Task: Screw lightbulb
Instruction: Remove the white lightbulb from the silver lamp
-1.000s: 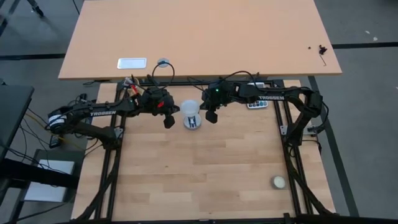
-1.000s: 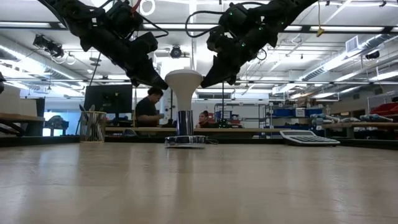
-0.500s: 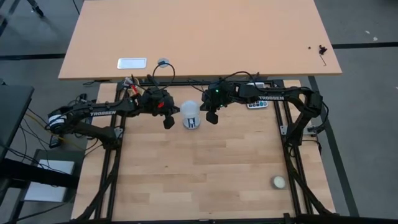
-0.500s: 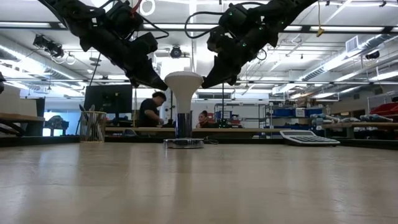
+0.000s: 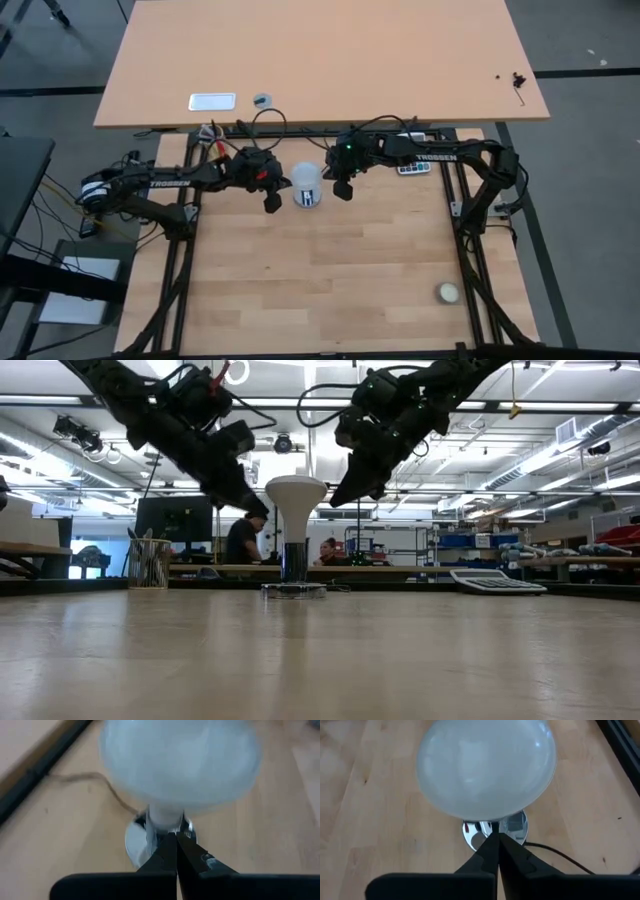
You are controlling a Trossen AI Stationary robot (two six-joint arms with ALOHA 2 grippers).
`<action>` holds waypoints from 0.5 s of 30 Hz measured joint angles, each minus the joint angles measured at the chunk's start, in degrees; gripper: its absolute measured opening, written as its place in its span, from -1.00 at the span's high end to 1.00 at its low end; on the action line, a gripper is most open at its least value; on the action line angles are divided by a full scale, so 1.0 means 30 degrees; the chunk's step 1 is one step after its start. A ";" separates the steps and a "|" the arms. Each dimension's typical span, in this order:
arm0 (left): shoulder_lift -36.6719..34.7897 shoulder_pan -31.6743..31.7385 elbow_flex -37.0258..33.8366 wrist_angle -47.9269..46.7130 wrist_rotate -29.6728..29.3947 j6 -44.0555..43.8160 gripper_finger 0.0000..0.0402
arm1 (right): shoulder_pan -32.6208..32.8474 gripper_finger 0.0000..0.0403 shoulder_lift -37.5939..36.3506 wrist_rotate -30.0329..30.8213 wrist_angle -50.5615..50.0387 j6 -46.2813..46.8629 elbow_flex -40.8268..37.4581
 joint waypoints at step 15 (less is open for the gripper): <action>-0.0569 0.1897 -0.1833 0.2562 -0.1299 0.0889 1.00 | 0.0103 0.94 -0.2042 0.0940 -0.1374 0.0223 0.0000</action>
